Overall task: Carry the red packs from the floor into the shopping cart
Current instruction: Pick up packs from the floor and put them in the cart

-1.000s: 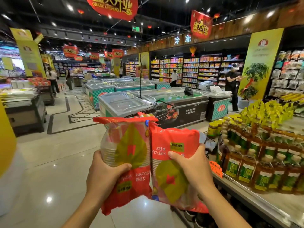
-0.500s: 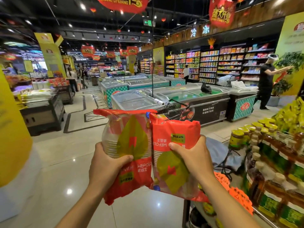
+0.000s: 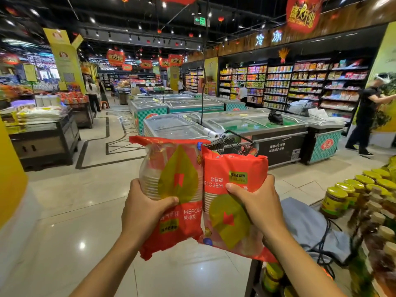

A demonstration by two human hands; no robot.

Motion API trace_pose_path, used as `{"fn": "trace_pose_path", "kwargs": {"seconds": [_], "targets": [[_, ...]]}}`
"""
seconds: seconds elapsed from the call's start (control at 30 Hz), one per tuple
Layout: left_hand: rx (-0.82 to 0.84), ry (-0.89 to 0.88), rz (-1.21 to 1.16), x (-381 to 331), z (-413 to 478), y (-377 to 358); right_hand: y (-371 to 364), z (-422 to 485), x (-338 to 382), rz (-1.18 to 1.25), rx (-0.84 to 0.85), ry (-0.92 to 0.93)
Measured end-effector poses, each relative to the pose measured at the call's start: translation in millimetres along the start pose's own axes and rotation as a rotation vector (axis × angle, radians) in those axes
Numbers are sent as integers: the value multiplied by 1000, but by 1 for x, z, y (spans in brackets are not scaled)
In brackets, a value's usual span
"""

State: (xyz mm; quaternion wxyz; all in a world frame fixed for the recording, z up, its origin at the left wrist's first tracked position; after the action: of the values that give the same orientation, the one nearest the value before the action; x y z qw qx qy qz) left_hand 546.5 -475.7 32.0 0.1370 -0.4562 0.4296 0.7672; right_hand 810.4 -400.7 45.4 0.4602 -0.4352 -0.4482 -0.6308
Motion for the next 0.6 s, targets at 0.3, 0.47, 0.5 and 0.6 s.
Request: {"fn": "trace_pose_path", "kwargs": {"seconds": [0.3,0.47,0.5,0.6], "targets": [[48,-37,-66,5,149,-27,-90,112,5,-46,-41,31],[81,-58,-80,9,204,-48,-118,156,-6,-24,-48,26],[86,-57,-78,9,214,-54,-122,165,-9,-21,-52,25],[98,-54,-68,11,243,-74,-133,193,-20,-18,-73,11]]}}
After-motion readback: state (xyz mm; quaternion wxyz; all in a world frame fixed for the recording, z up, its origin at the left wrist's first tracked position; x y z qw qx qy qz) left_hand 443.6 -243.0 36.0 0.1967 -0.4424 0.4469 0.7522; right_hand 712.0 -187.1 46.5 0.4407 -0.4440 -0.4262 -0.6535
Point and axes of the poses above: each hand's wrist, its own z-axis towards the middle knuckle, its own y-axis out of the back of the hand, x = y × z, the point moved 3 cm from there along z, towards the middle knuckle, and after that the axes turned 14 degrees about z, right-handed, at the moved point
